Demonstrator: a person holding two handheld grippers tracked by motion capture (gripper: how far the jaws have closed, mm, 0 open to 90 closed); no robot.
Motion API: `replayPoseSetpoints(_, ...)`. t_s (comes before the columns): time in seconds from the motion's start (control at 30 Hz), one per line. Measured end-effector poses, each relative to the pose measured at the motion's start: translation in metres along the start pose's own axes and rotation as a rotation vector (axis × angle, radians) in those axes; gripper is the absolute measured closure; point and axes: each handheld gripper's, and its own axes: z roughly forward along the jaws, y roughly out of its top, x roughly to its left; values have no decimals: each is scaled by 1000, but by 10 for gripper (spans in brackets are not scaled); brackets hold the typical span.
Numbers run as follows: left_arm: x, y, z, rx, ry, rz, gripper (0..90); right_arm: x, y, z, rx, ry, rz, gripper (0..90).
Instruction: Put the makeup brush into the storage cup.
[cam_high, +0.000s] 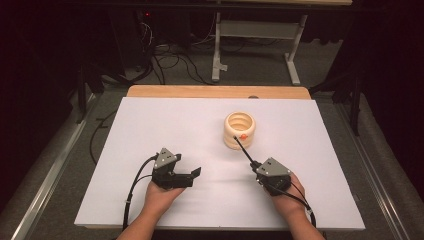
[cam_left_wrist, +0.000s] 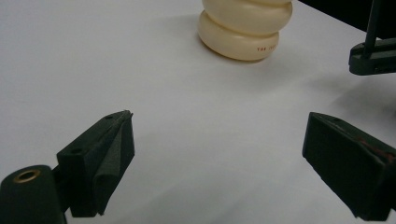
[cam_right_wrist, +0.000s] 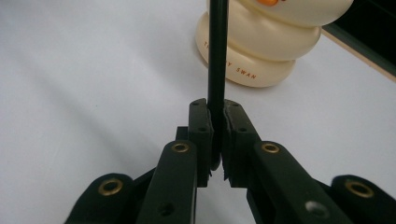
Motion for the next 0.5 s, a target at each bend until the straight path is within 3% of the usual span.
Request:
replayPoseSetpoints(0.23,1,1,0,-12,-10,-2,97,-5,-2,0,-23,38,96,863)
replayPoseSetpoints(0.5,-2,2,-2,-50,-38,-6,71,-6,-2,1,-45,63,127,863)
